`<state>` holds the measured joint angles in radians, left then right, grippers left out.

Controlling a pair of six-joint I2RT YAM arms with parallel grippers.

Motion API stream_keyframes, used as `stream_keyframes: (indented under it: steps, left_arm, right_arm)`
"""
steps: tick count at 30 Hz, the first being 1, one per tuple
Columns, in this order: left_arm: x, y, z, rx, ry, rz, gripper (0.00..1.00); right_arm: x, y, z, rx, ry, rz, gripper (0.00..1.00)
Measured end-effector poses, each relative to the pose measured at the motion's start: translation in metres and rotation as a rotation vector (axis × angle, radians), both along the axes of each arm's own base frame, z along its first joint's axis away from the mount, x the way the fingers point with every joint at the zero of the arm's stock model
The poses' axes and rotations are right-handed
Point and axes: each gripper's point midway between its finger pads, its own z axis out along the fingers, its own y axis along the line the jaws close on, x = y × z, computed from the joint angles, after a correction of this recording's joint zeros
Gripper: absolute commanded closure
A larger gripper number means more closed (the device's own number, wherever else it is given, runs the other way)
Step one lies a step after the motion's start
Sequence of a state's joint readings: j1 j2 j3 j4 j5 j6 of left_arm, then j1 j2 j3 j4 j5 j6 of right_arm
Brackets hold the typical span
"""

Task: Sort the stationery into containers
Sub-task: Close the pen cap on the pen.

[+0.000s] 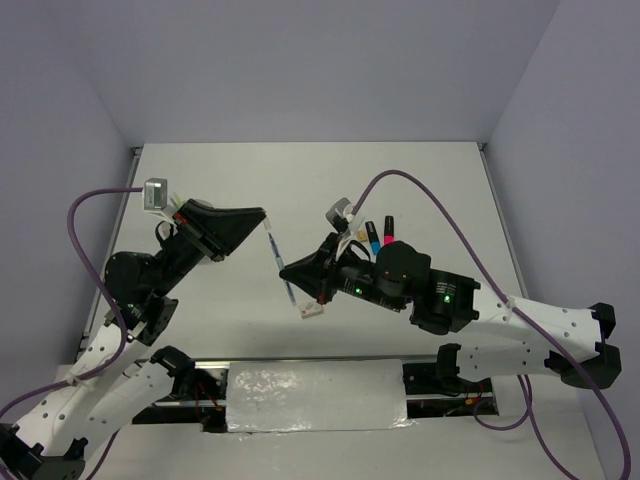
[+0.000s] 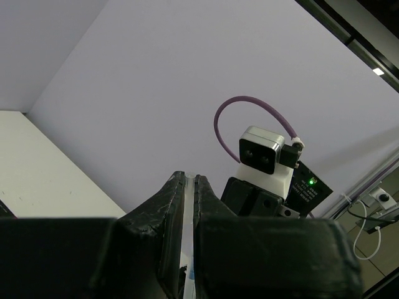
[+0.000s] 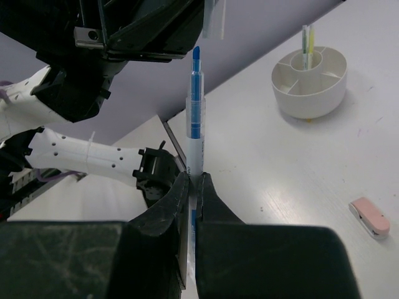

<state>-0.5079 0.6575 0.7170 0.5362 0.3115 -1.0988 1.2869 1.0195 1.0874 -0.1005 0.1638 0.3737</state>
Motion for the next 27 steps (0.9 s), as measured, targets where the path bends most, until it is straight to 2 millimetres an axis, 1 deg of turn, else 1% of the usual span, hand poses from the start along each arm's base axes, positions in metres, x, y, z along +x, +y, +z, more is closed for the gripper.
stream_keyframes:
  steps: [15,20,27]
  left_arm:
    - [-0.001,0.0005,-0.0011,0.003,0.005,0.0,1.0]
    - [-0.0024,0.0009,0.0,0.001,0.002,-0.001,1.0]
    - [-0.0027,0.001,-0.0003,0.003,0.004,-0.001,1.0]
  right_arm:
    - [0.0072,-0.0008,0.0002,-0.019,-0.006,-0.038,1.0]
    - [0.0087,0.0009,0.0053,-0.022,-0.012,-0.042,1.0]
    - [0.0105,0.0027,0.0019,-0.034,-0.013,-0.048,1.0]
